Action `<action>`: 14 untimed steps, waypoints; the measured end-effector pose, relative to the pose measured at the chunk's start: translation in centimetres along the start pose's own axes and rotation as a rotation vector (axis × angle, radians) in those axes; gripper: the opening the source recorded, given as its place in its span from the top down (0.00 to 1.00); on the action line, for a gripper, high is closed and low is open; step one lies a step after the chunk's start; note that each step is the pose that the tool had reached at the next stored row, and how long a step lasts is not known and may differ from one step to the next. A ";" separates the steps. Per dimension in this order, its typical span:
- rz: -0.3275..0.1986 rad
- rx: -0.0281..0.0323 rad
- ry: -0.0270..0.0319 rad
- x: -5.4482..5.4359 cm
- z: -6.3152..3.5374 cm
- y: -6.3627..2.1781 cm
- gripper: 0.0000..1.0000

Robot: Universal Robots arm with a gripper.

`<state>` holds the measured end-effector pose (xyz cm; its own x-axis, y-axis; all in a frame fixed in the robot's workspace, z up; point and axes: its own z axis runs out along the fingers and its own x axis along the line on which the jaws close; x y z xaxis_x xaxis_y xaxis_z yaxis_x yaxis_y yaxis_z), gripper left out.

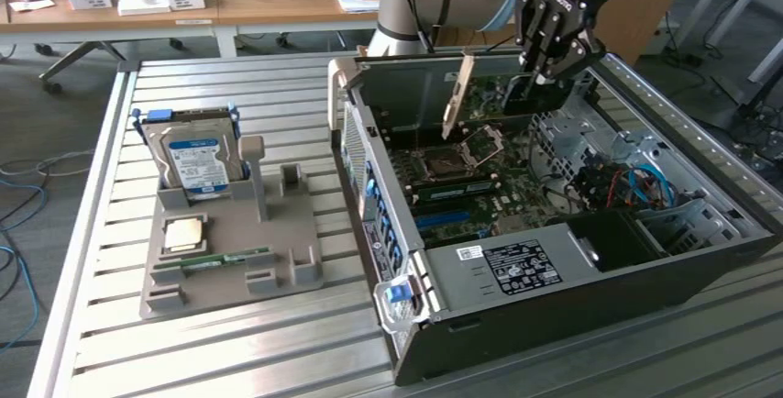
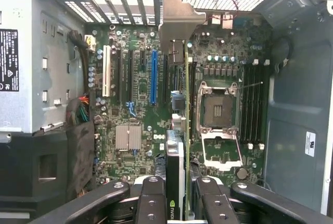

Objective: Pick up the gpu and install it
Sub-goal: 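Insert the gpu into the slot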

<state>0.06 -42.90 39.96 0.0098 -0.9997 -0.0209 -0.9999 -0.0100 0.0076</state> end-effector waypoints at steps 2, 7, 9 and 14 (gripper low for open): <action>0.000 0.0000 0.0000 0.0 0.00 0.02 0.73; 0.000 0.0001 0.0000 0.0 0.02 0.02 0.73; 0.000 0.0000 0.0001 0.0 0.03 0.02 0.73; 0.000 0.0002 -0.0004 0.0 0.14 0.02 0.73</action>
<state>0.04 -42.90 39.82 0.0097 -0.9997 -0.0213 -0.9999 -0.0099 0.0074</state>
